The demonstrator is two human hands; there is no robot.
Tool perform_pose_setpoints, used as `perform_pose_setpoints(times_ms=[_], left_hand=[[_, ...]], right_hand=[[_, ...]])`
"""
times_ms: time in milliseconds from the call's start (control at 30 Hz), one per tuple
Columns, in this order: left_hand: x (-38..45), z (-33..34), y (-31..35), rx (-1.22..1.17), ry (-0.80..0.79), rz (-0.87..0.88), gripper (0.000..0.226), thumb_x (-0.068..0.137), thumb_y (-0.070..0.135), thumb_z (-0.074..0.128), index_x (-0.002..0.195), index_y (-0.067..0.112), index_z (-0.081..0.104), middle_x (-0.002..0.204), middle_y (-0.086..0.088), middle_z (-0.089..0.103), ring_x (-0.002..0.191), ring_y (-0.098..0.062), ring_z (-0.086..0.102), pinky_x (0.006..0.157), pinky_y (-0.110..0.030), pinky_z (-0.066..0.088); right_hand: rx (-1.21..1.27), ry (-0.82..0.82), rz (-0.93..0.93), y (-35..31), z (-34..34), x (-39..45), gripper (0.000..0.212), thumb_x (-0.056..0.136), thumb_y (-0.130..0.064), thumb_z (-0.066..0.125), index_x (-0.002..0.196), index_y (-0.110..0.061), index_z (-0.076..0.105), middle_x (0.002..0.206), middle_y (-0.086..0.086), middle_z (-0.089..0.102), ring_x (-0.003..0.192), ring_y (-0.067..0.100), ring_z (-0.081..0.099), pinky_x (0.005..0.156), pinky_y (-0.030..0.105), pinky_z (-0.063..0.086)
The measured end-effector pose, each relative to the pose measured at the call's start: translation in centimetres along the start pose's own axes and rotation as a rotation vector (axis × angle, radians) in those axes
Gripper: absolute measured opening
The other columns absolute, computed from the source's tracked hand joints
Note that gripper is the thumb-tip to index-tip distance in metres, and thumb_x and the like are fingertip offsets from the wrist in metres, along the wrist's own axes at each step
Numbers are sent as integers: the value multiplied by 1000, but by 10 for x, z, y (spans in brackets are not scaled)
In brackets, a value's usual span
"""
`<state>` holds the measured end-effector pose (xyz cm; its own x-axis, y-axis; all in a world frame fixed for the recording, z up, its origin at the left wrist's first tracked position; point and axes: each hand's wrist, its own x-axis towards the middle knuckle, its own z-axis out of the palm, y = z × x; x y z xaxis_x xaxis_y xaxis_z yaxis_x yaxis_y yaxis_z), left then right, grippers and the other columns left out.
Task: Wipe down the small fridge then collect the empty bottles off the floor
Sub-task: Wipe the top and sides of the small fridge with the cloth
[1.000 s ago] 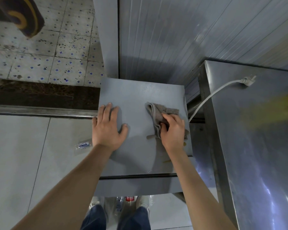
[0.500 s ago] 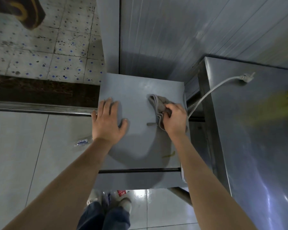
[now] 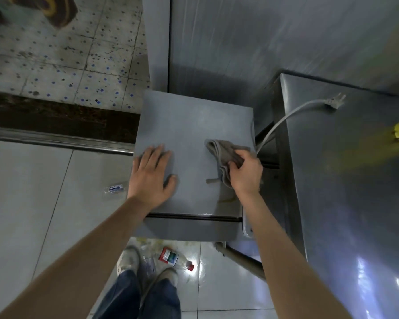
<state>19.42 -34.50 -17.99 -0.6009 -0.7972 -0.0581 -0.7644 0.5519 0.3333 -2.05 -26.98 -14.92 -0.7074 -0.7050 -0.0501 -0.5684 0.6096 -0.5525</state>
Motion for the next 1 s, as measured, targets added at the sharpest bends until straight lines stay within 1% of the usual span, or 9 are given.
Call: perform_pose_setpoints(times_ms=[67,167,367,433,567,733,833,900,1000], left_hand=[[0,0,0,17,-13,-6,67,79,46,36,132,8,49,143,-16,44,133,-38,38,107,-53,28],[0,0,0,23,-6,-22,68,79,48,34,134,10,46,146,-13,41,136,-35,33,110,-53,22],[-1,3,0,23,14,-22,66,80,48,34,134,12,45,146,-12,40,136,-34,32,111,-51,19],[-1,3,0,23,13,-23,66,80,48,34,134,11,46,146,-12,40,136,-34,32,110,-51,20],[0,1,0,35,26,-12,64,81,48,34,133,12,45,145,-12,41,135,-33,33,109,-51,22],[0,2,0,42,30,-9,64,80,48,35,132,12,45,144,-11,41,134,-32,34,108,-52,23],[0,2,0,44,21,-12,64,80,48,34,133,13,44,145,-11,40,135,-32,32,109,-53,22],[0,2,0,41,18,-11,64,81,48,35,133,13,44,145,-11,40,135,-33,32,108,-53,22],[0,2,0,37,18,-15,64,80,48,35,133,13,44,145,-11,40,136,-33,32,108,-54,23]], right_hand=[[-6,5,-12,-2,3,-2,27,81,-7,64,108,-10,68,105,7,69,101,23,63,91,28,45],[-19,-1,-55,-5,9,-9,24,79,-5,65,103,-9,69,101,8,69,99,26,60,89,30,44],[-55,-56,-237,-5,16,-33,20,77,-2,66,97,-7,67,99,10,67,98,29,57,85,32,43],[-46,-77,-214,0,12,-32,22,79,-4,66,101,-7,66,101,10,66,100,28,56,88,33,43],[-47,-34,-116,-3,11,-35,25,83,-5,61,107,-12,62,104,9,63,104,26,53,87,34,44],[-85,-2,-162,-6,16,-48,29,83,-3,58,109,-12,63,102,14,60,101,31,52,83,38,44],[-65,11,-195,-4,16,-53,26,80,-2,61,105,-10,66,98,14,61,95,31,54,77,36,45],[-54,-18,-206,-1,14,-57,24,80,-4,63,102,-10,67,97,12,62,95,29,54,76,32,44],[-39,-95,-233,5,8,-59,19,79,-6,66,97,-11,67,96,7,63,94,22,55,76,22,37]])
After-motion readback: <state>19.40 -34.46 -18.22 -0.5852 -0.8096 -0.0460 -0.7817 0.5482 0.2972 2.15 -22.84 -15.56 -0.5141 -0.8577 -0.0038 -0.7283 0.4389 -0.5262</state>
